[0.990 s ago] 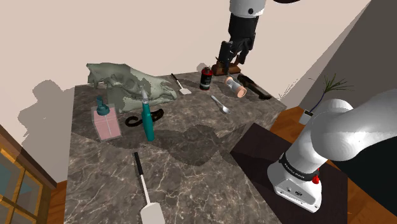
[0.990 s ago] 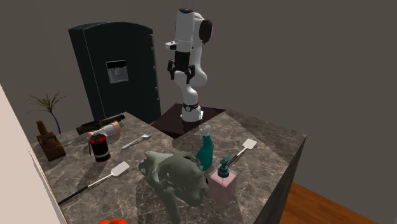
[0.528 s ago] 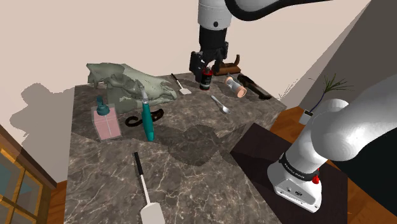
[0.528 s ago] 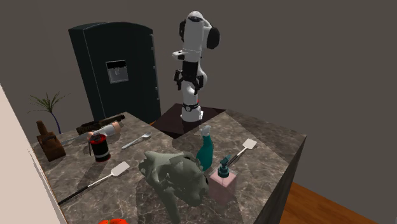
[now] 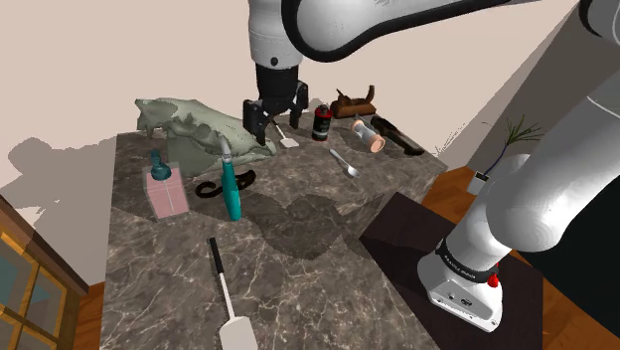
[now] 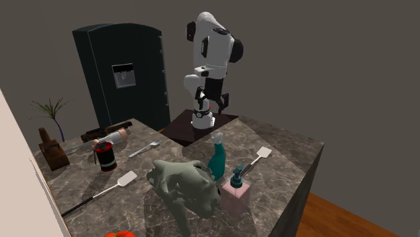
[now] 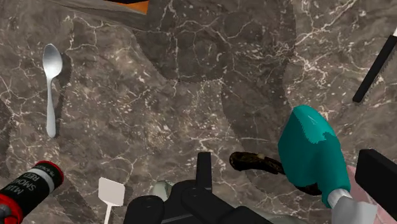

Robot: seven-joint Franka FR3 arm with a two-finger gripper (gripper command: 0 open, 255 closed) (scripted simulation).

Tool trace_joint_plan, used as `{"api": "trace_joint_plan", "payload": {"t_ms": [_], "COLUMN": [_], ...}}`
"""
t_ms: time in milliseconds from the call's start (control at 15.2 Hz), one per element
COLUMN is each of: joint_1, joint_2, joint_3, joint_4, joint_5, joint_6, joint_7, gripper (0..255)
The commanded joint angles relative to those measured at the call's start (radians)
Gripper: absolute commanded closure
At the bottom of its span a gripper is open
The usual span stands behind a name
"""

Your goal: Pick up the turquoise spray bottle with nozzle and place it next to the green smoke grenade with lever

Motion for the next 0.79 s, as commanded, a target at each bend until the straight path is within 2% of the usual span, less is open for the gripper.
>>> {"api": "trace_joint_plan", "payload": {"t_ms": [0, 462, 726], "joint_1": [0.004, 0.064, 0.063], "joint_2": [0.082, 0.343, 0.357], "joint_3": [0.018, 0.05, 0.045], "joint_4": [0.059, 0.284, 0.248], "joint_5": [-0.032, -0.153, -0.163], "joint_6": [0.02, 0.036, 0.085], "joint_7": [0.038, 0.169, 0.176], "gripper": [0, 0, 0]}}
